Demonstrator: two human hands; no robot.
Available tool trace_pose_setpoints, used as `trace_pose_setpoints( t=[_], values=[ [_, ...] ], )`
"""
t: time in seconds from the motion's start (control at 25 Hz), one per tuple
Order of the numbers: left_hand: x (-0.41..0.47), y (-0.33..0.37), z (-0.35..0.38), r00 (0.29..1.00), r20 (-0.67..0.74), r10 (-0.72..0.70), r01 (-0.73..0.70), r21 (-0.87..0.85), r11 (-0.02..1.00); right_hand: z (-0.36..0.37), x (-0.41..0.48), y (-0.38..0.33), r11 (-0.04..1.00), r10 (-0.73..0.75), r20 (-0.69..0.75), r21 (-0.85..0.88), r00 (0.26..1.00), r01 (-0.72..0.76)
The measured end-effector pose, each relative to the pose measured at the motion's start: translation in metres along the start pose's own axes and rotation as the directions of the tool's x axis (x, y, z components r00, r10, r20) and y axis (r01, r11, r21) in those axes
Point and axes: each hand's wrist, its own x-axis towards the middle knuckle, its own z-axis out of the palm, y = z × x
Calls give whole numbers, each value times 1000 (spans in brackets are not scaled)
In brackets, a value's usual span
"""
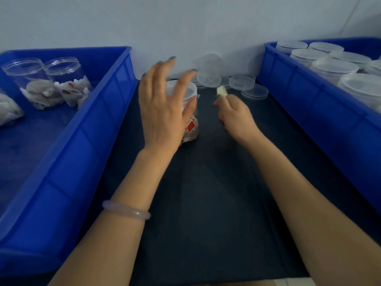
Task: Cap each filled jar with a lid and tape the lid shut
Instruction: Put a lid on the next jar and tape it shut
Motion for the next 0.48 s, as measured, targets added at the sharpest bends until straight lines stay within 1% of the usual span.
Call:
trace_pose_setpoints(
  t=[0.04,0.08,0.12,0.16,0.2,0.24,0.32,0.4,0.48],
  values=[
    [-3,5,2,991,-30,130,-129,17,991,5,-5,-9,956,-4,-10,294,1000,7],
    [-7,12,2,974,-36,222,-223,-39,974,9,-11,-18,884,-45,10,466,999,35],
    [-10,19,2,967,-38,254,-257,-129,958,10,-15,-24,833,-99,46,550,994,57],
    [-11,24,1,968,-40,247,-250,-213,944,8,-17,-29,812,-165,98,578,981,78],
    [-11,25,0,973,-34,228,-229,-267,936,5,-18,-33,817,-229,154,568,961,104],
    [-10,26,-2,977,-30,211,-211,-285,935,-1,-18,-35,838,-279,204,529,939,134],
    [-8,23,-6,980,-44,192,-196,-292,936,-10,-19,-38,885,-346,259,409,902,222],
    [-5,22,-8,985,-50,167,-174,-338,925,-13,-23,-40,896,-395,234,310,888,317],
    [-3,19,-11,983,-47,179,-184,-352,918,-11,-27,-41,904,-413,204,211,888,372]
  ],
)
